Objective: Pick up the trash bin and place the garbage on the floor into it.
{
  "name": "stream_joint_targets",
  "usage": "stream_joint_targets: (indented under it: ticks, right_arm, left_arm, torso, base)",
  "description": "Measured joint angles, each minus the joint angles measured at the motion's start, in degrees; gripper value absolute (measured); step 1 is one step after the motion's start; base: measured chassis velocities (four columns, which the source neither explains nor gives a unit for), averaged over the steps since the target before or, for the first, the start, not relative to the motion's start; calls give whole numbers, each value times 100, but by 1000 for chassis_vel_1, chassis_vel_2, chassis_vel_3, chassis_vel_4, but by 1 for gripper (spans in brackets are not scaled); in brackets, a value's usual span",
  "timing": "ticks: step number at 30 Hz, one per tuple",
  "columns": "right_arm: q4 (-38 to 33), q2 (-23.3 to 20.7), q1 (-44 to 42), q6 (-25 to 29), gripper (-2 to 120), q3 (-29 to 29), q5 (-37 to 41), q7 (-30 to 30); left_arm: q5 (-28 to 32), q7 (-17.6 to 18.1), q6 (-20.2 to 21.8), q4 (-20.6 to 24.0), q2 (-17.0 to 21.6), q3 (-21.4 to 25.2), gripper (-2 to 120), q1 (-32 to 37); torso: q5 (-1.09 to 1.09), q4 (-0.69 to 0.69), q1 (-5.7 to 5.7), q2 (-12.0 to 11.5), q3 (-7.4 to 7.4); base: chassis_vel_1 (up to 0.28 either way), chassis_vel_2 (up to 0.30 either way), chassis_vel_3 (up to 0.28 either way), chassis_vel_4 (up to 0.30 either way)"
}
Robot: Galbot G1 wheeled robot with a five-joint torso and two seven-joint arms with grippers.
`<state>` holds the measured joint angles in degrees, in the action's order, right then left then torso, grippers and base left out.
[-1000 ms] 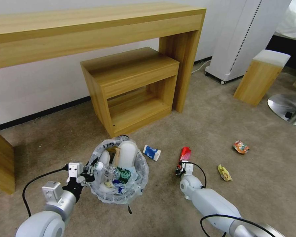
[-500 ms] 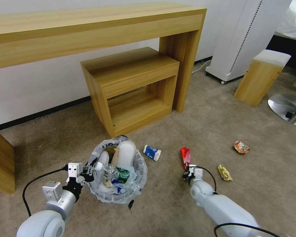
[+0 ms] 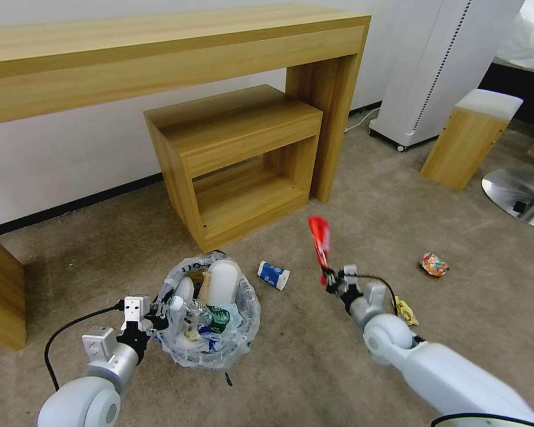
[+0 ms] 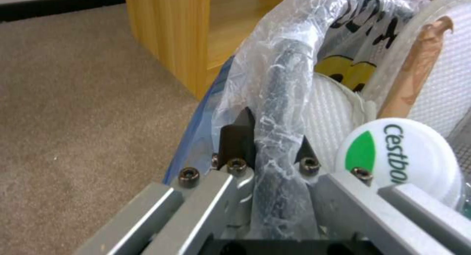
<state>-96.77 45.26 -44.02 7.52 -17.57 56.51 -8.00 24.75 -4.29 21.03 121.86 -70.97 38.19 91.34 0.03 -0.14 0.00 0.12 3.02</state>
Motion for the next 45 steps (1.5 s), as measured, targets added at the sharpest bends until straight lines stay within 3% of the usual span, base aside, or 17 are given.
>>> stream_joint_targets:
  ticks: [2,7,17,24,37,45]
  right_arm:
    - [-606,-226,292,65,0,-146,47,272]
    - [-1236,-454,884,164,0,-657,106,590]
    - [-1853,-497,1772,198,0,-1904,104,809]
    - [-1696,-451,1983,223,0,-2586,-128,763]
    - [-1106,-368,1640,331,0,-2607,-372,770]
    - [-800,-71,1563,380,0,-2889,-588,722]
  left_arm:
    - [-7,3,8,24,5,-1,3,8]
    - [-30,5,21,60,-15,-3,3,18]
    - [-35,22,64,207,-74,25,3,41]
    - [-23,33,83,317,-112,63,3,65]
    - [6,38,87,393,-117,66,3,76]
    - [11,33,119,582,-160,29,3,123]
  torso:
    - [0,1,0,0,0]
    - [1,0,0,0,0]
    - [1,0,0,0,0]
    - [1,0,0,0,0]
    - [1,-1,0,0,0]
    - [1,-1,0,0,0]
  base:
    - [0,0,0,0]
    - [0,0,0,0]
    - [0,0,0,0]
    - [0,0,0,0]
    - [0,0,0,0]
    - [0,0,0,0]
